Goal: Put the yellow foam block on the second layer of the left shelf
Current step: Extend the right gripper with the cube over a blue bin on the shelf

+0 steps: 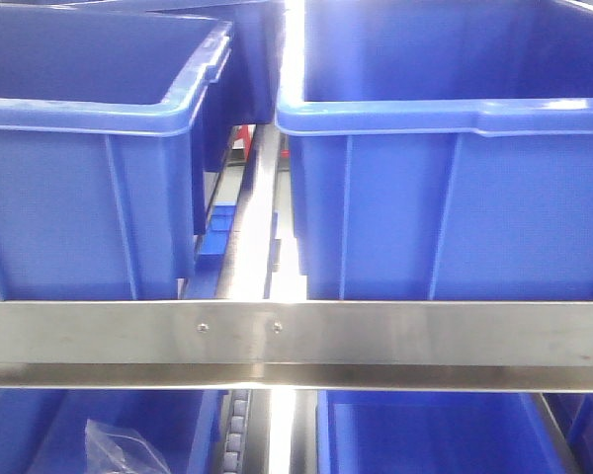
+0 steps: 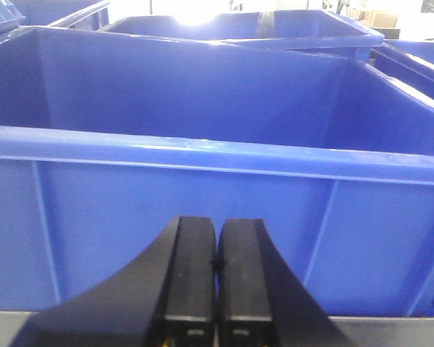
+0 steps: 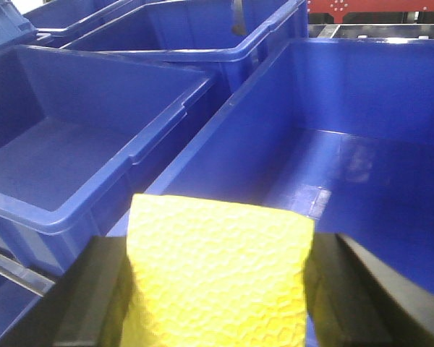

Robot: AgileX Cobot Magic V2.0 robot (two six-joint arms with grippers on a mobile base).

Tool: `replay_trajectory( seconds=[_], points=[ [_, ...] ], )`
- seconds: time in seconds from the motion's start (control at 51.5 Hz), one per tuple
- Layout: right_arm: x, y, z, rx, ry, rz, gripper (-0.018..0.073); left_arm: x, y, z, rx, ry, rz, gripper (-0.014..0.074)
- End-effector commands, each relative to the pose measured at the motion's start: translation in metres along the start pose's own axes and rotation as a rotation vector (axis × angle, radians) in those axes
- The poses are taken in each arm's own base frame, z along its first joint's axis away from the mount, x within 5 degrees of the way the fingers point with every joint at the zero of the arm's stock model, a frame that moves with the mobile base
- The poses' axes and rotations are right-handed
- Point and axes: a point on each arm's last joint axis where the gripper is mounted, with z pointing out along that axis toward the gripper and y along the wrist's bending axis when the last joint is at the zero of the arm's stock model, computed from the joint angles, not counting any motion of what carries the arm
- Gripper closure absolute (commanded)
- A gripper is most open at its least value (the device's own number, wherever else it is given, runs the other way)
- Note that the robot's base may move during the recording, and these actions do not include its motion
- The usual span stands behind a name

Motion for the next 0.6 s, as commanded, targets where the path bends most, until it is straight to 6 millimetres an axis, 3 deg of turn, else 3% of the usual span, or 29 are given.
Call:
replay_trajectory(
  seconds=[0.0,0.389,0.583],
  points=[
    [-0.016,0.004,-0.001,-0.034,-0.101,-0.023,0.0293,0.001,-0.001,0.001,0.019,-0.051,-0.007,0.0461],
    [-0.020,0.005,-0.001,-0.040,-0.119,-0.023,0.0293,0.001,-0.001,0.001,0.019,-0.051,-0.007,0.0461],
    [-0.063,0.009,0.009,-0.021,-0.157,-0.073,0.0293,0.001,-0.001,0.001,0.019,-0.051,-0.007,0.0461]
  ],
)
